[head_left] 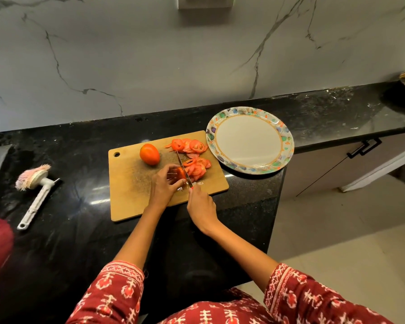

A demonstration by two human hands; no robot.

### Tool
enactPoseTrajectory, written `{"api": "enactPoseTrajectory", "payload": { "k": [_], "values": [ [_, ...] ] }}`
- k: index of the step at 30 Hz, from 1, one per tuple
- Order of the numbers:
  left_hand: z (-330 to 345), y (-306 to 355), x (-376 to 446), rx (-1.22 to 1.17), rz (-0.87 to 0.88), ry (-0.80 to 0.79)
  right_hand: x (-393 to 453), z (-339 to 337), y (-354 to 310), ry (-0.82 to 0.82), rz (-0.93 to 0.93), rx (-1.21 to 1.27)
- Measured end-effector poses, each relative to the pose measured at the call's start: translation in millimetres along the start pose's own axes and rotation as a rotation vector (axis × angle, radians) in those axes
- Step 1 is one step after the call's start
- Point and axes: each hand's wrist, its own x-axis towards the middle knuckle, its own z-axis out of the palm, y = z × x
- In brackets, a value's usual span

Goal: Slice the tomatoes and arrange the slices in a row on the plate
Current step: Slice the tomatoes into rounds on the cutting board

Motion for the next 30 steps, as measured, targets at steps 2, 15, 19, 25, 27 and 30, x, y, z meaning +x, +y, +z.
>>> {"api": "enactPoseTrajectory", "payload": {
  "k": [2,15,19,25,27,30],
  "values": [
    [0.0,-0.8,-0.6,0.011,0.009,-0.002,-2.3,-0.9,2.8,-0.008,0.007,-0.017],
    [0.6,0.3,-0.3,0.01,0.039,-0.01,-4.8,-0.4,11.4,-0.062,0.036,-0.012],
    [-0.6,0.9,-0.3,-0.004,0.009,-0.006,2.1,0.1,-0.6,-0.07,0.039,0.045],
    [-2.8,-4.5,-1.7,0.007,0.018,-0.031,-5.9,1.5,5.9,-0.077,0.04,0.013],
    [-2.3,-3.7,-1.4,0.021,0.02,-0.033,-3.2,1.6,3.5,-0.092,0.051,0.009],
    [-2.3,-3.8,-1.2,0.015,0.01,-0.028,5.0,2.3,-2.8,-0.084,0.041,0.023]
  ]
}}
